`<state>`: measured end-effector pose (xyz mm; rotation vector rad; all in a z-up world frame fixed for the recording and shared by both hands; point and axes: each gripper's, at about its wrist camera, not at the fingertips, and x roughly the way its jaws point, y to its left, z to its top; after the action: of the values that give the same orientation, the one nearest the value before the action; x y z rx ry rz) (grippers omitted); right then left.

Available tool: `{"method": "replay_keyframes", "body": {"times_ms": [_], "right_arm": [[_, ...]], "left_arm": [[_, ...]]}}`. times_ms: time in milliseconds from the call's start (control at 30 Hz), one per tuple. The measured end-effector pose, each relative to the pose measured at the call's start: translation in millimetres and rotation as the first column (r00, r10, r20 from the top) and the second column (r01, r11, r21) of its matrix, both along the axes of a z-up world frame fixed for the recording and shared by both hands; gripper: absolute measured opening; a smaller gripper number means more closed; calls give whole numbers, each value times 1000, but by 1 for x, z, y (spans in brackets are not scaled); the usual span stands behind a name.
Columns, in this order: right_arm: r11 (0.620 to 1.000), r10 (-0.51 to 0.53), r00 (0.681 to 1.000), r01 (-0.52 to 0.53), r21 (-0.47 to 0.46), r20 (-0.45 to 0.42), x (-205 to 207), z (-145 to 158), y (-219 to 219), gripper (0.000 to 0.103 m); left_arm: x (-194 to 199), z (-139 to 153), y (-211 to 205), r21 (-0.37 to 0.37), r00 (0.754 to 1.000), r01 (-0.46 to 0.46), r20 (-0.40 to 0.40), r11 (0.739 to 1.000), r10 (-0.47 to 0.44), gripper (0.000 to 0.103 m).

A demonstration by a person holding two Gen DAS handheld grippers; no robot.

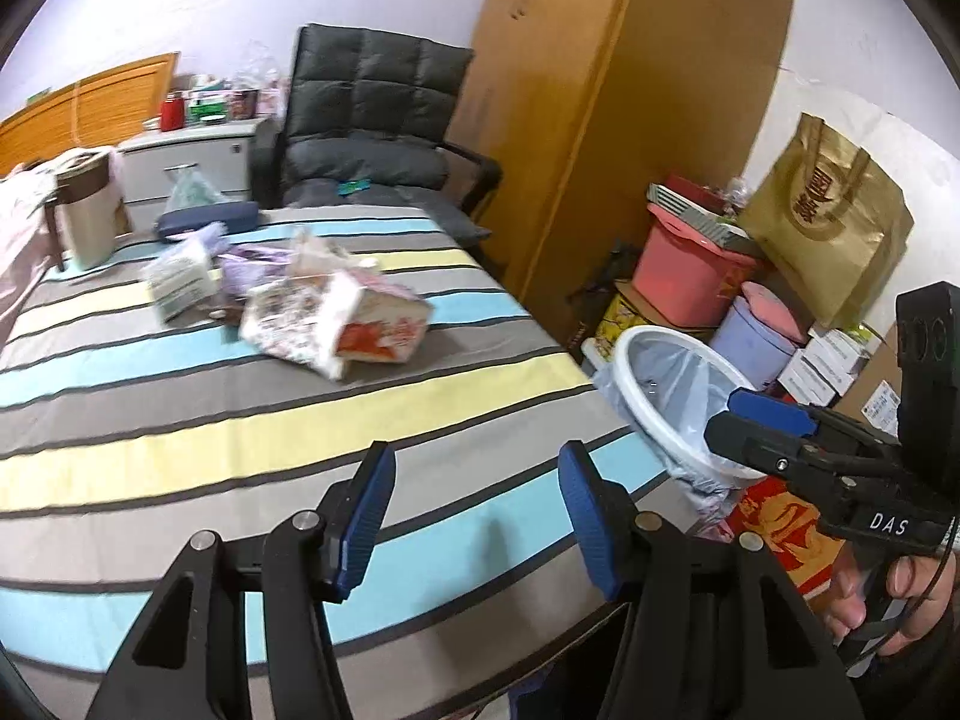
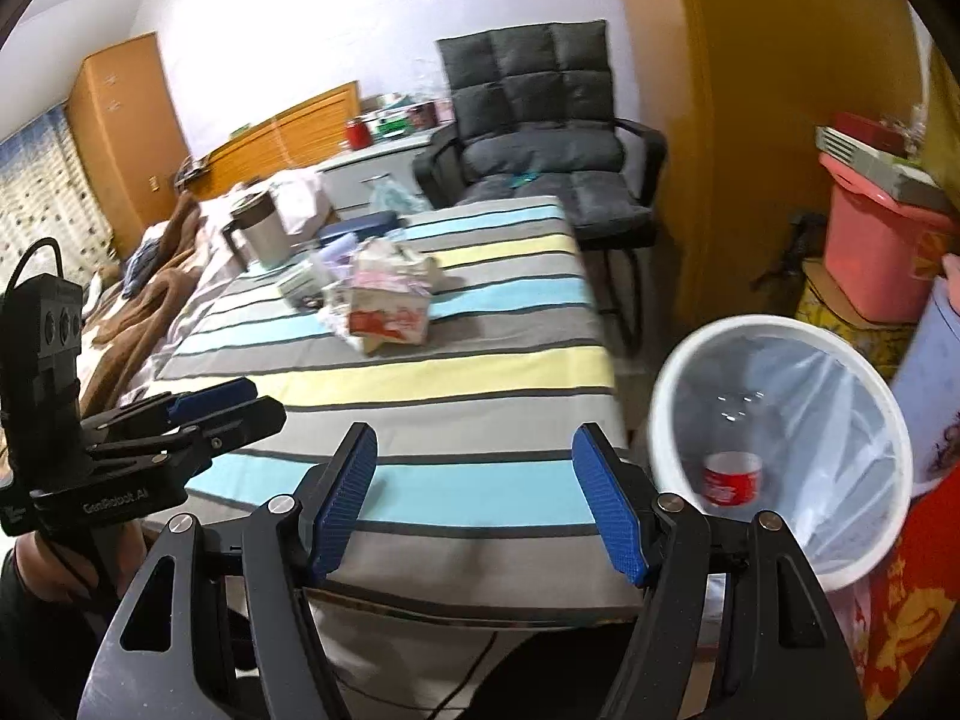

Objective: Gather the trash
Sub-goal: 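Move both open tools back over the remaining trash on the table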

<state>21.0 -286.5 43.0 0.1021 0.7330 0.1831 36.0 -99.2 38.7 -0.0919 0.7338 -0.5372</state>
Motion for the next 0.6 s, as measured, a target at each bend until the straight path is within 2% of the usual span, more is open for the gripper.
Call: {"method": "replay_keyframes", "body": {"times_ms": [267,533,600], "right_arm": [[998,65,998,-65,2,-1,0,-2,30,69],[996,87,996,-87,-11,-13,5,-6,43,69],[995,96,995,-96,-11,-18,8,-7,46,64]], "left_arm": [[-15,-2,39,-14,997,-78,7,997,79,55],[-16,-8,58,-4,989,-150,3,989,150,49],[-13,-10,63,-2,986,-169,1,986,169,47]]}}
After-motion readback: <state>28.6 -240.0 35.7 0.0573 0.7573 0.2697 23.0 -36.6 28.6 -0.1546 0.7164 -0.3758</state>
